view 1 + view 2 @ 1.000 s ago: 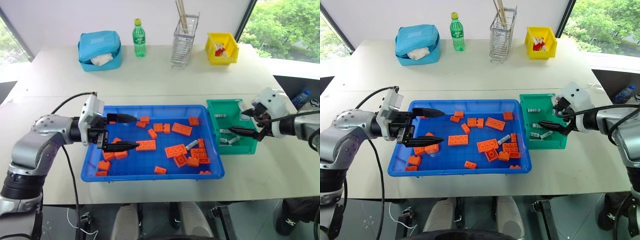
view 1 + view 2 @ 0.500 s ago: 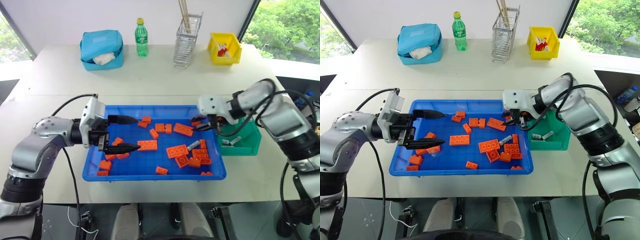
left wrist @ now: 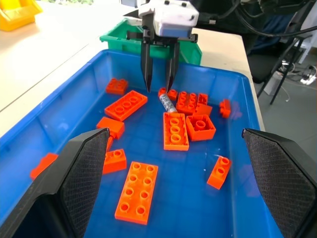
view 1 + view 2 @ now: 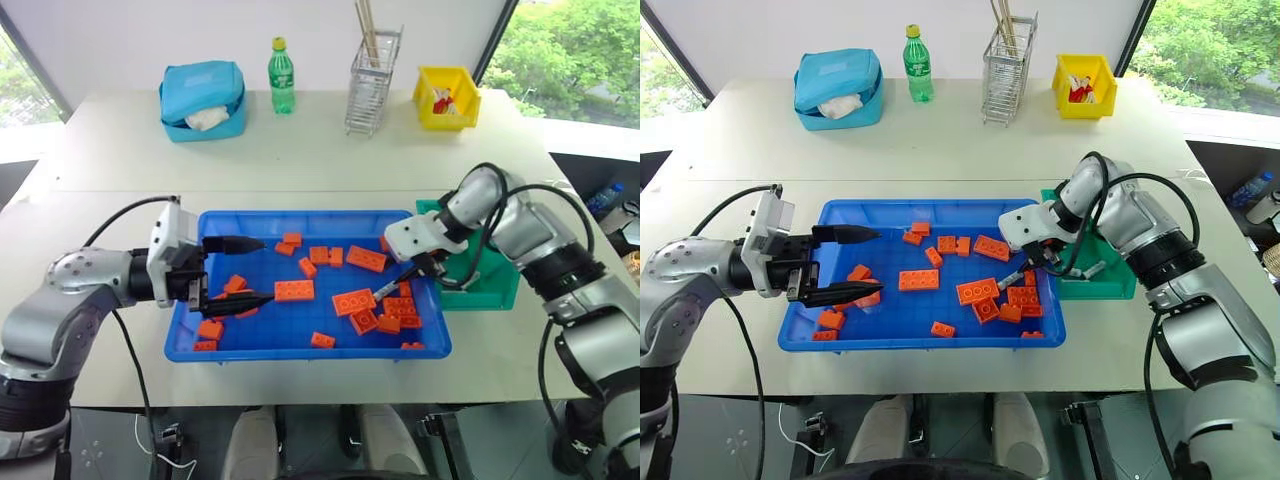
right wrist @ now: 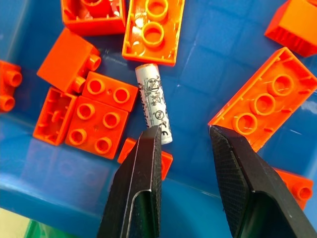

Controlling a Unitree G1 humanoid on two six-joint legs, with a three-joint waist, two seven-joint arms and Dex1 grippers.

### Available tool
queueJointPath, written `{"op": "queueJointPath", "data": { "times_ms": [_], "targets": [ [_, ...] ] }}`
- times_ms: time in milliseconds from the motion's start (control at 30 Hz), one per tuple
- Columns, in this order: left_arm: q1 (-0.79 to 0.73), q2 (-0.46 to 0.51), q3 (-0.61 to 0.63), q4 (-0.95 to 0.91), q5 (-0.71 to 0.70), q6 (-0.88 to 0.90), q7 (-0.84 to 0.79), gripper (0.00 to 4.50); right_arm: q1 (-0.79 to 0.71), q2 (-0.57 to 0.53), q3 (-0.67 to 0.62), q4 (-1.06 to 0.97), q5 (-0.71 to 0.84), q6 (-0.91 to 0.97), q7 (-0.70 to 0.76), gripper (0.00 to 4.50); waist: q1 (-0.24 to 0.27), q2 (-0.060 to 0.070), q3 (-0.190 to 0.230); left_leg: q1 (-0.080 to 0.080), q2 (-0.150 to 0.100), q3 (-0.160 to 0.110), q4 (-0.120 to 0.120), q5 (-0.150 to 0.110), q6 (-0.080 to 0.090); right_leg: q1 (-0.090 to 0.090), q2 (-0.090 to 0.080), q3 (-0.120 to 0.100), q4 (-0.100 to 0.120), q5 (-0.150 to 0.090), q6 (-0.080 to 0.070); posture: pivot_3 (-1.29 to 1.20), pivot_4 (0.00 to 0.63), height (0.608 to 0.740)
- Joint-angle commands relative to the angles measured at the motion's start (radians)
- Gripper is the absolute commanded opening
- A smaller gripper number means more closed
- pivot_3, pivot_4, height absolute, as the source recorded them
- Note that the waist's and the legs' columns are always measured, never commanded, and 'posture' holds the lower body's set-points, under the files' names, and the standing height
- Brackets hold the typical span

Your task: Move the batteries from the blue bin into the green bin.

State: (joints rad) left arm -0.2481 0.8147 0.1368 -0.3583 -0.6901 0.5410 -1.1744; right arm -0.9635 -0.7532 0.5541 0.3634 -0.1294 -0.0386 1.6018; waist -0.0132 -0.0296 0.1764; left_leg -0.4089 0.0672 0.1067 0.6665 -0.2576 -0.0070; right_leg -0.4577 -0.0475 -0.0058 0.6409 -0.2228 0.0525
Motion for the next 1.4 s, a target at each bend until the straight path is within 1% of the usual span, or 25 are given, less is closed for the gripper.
{"op": "queueJointPath", "data": {
  "times_ms": [33, 300, 567, 767, 867, 1167, 1400],
  "targets": [
    [-0.012, 0.012, 0.029, -0.027, -0.027, 0.004, 0.008, 4.5, -0.018, 0.005, 0.019, -0.012, 0.008, -0.012, 0.013, 1.56, 0.0, 0.0, 0.0, 0.0, 0.0, 0.0, 0.0, 0.0, 0.0, 0.0, 0.0, 0.0, 0.0, 0.0, 0.0, 0.0, 0.15, 0.736],
    [-0.054, 0.003, 0.011, -0.002, -0.019, 0.0, 0.008, 4.5, -0.003, 0.014, 0.081, -0.068, -0.005, -0.023, 0.013, 1.56, 0.0, 0.0, 0.0, 0.001, 0.0, 0.0, 0.0, 0.0, 0.0, -0.001, 0.0, 0.0, 0.005, 0.0, 0.0, 0.0, 0.15, 0.736],
    [-0.073, -0.003, -0.003, 0.007, -0.016, 0.001, 0.004, 4.5, 0.062, 0.066, 0.073, -0.091, -0.063, -0.003, 0.003, 1.56, -0.001, -0.002, -0.002, 0.002, 0.0, -0.001, 0.0, 0.0, 0.0, 0.0, 0.001, 0.0, 0.006, 0.0, 0.0, 0.0, 0.15, 0.736],
    [-0.093, -0.005, -0.011, 0.022, -0.015, 0.005, 0.0, 4.5, 0.068, 0.107, 0.072, -0.064, -0.119, -0.035, -0.026, 1.56, 0.003, -0.004, -0.003, 0.002, 0.0, -0.001, 0.0, 0.0, 0.0, 0.001, 0.0, 0.0, 0.005, 0.0, 0.0, 0.0, 0.15, 0.736],
    [-0.103, -0.007, -0.014, 0.028, -0.015, 0.006, 0.0, 4.5, 0.067, 0.118, 0.065, -0.084, -0.119, -0.018, -0.011, 1.56, 0.0, -0.005, -0.003, 0.002, 0.0, -0.001, 0.0, 0.0, 0.0, 0.001, 0.0, 0.0, 0.005, 0.0, 0.0, 0.0, 0.15, 0.736],
    [-0.105, -0.021, -0.022, 0.027, -0.014, 0.001, 0.01, 4.5, 0.046, 0.105, 0.055, -0.083, -0.136, -0.03, 0.01, 1.56, 0.003, -0.005, -0.003, 0.002, 0.0, -0.001, 0.0, 0.0, 0.0, 0.001, 0.0, 0.0, 0.006, 0.0, 0.0, 0.0, 0.15, 0.736],
    [-0.107, -0.029, -0.025, 0.035, -0.01, -0.005, 0.009, 4.5, 0.009, 0.065, 0.078, -0.116, -0.114, -0.019, 0.013, 1.56, 0.003, -0.004, -0.003, 0.002, 0.0, -0.001, 0.0, 0.0, -0.001, 0.0, 0.0, 0.0, 0.006, 0.0, 0.0, 0.0, 0.15, 0.736]
  ]
}}
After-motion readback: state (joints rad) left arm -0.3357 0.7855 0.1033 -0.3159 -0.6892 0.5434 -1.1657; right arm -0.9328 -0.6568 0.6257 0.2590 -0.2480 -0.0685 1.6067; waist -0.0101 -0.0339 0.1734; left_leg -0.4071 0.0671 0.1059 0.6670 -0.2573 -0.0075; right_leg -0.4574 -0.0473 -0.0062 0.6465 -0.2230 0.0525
